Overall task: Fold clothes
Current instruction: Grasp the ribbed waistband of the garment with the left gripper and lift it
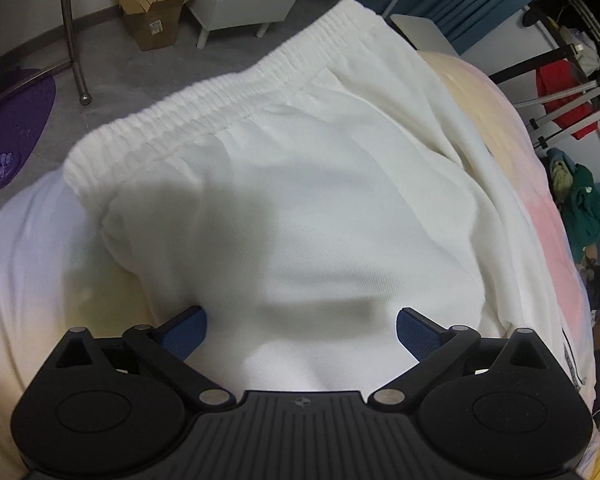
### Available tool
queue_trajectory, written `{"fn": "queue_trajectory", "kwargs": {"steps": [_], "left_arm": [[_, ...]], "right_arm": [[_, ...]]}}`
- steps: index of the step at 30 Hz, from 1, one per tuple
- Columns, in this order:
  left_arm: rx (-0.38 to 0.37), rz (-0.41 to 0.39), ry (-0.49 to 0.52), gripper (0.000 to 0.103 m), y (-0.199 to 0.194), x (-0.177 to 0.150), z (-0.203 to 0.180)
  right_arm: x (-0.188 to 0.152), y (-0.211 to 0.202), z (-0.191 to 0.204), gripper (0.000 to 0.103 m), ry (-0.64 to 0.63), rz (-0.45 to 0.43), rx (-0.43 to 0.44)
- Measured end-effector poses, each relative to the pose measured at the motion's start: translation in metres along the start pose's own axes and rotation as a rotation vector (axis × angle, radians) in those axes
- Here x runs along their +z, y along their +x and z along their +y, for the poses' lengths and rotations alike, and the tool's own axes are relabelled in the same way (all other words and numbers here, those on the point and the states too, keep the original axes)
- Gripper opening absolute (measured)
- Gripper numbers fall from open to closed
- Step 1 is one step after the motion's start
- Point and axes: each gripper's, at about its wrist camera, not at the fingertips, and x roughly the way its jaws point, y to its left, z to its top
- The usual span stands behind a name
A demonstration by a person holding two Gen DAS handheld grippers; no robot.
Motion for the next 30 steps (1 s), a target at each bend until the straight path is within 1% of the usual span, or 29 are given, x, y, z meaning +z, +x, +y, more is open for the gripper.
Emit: {"fn": "queue_trajectory", "kwargs": {"steps": [3, 6, 8, 11, 13, 14, 16, 21, 24, 28, 29, 30], "left_arm": [[-0.013, -0.004, 0.007, 0.103, 0.007, -0.003, -0.001], [-0.057, -0.012, 0.004, 0.103, 0.013, -0.005, -0.002], [-0.128, -0.024, -0.021, 0.103, 0.013, -0.006, 0.004], [-0.282, -0.04, -0.054, 0.103, 0.008, -0.009, 0.012], [-0.347, -0.064, -0.06, 0.102, 0.001, -0.012, 0.012], [-0.362, -0.082, -0.055, 0.102, -0.002, -0.013, 0.012], [-0.379, -0.124, -0.049, 0.102, -0.008, -0.016, 0.013], [-0.4, -0.143, -0.066, 0.102, -0.011, -0.017, 0.016], [-0.396, -0.099, -0.121, 0.101, -0.002, -0.016, 0.023], [-0.367, -0.082, -0.202, 0.1, -0.002, -0.02, 0.036], [-0.355, -0.083, -0.215, 0.1, -0.003, -0.021, 0.038], [-0.325, -0.09, -0.218, 0.1, -0.005, -0.023, 0.038]], "right_arm": [[0.0, 0.002, -0.011, 0.086, 0.066, 0.01, -0.011], [0.001, 0.002, -0.022, 0.086, 0.13, 0.013, -0.021], [0.002, 0.003, -0.027, 0.086, 0.161, 0.017, -0.024], [0.002, 0.004, -0.03, 0.086, 0.177, 0.02, -0.036], [0.002, 0.004, -0.03, 0.086, 0.178, 0.022, -0.039], [0.002, 0.004, -0.03, 0.086, 0.18, 0.024, -0.039], [0.003, 0.003, -0.032, 0.086, 0.193, 0.028, -0.037], [0.002, -0.004, -0.048, 0.086, 0.289, 0.031, -0.022], [0.001, -0.009, -0.059, 0.086, 0.337, 0.017, -0.069], [0.0, -0.014, -0.071, 0.086, 0.385, 0.002, -0.122], [0.0, -0.015, -0.073, 0.086, 0.389, -0.004, -0.136], [0.0, -0.016, -0.074, 0.086, 0.392, -0.012, -0.148]]}}
